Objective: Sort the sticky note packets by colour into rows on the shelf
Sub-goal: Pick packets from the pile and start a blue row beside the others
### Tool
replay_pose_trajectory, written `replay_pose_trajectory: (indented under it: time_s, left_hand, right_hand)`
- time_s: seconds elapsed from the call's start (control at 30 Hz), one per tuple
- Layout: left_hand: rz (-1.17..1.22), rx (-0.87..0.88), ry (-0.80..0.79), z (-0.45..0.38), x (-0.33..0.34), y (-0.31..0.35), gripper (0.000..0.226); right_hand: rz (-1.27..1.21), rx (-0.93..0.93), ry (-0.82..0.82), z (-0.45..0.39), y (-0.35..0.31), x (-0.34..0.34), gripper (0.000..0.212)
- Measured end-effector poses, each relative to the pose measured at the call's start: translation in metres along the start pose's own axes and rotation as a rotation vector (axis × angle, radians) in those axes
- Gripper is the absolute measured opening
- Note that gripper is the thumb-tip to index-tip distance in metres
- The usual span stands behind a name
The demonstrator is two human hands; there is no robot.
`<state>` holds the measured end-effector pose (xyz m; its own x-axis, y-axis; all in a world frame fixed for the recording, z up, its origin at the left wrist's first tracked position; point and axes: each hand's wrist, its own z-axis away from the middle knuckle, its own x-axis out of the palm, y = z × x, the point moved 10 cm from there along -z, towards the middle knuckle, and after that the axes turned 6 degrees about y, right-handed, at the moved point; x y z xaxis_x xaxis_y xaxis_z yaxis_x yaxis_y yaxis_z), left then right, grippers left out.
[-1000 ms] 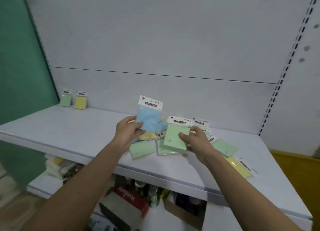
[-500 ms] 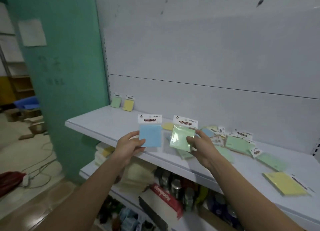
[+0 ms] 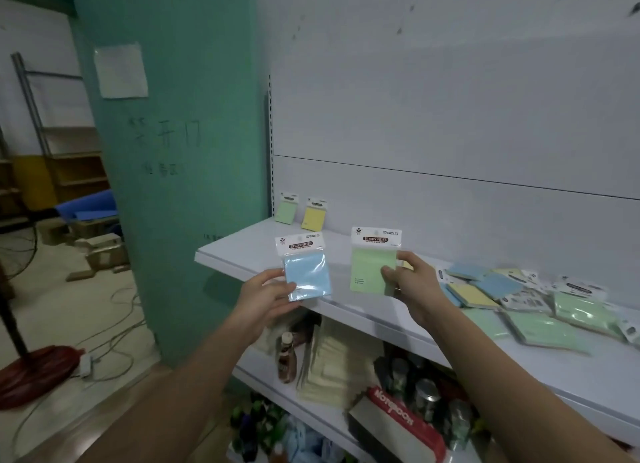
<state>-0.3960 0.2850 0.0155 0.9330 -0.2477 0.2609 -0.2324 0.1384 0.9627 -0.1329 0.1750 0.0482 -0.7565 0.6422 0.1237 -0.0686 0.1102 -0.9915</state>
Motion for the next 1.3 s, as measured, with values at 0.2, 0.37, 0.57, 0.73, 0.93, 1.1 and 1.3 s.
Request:
replay_pose_trajectory:
  time_s: [0.2,0.37,0.57,0.73,0.93,1.1,1.3]
  left_hand:
    - [-0.046,-0.001,-0.013,-0.061,0.000,0.005,0.028]
    - [-0.112,-0.001,-0.027,-0.129,0.000,-0.001,0.026]
    - [-0.205,-0.023,-0.058,-0.225,0.022,0.003,0.029]
    - [-0.193,-0.032,-0.067,-0.289,0.056,-0.004,0.030]
    - [-0.302,0.017,-0.070,-0.348,0.092,-0.020,0.030]
    - [-0.406,0.073,-0.180,-0.391,0.139,-0.033,0.035]
    - [-0.704,0.267,-0.169,-0.421,0.173,-0.036,0.028]
  right_hand:
    - [0.014,-0.015,0.080,-0.047,0.010,0.016,0.020]
    - [-0.040,-0.017,0.126,-0.108,0.030,0.045,0.022]
    - [-0.101,0.035,0.209,-0.182,0.060,0.060,0.025]
    - [-0.120,0.050,0.283,-0.236,0.068,0.056,0.027]
    - [-0.108,0.054,0.360,-0.271,0.072,0.044,0.030]
    - [-0.119,0.017,0.442,-0.285,0.061,0.027,0.030]
    - [-0.086,-0.023,0.458,-0.288,0.044,0.011,0.024]
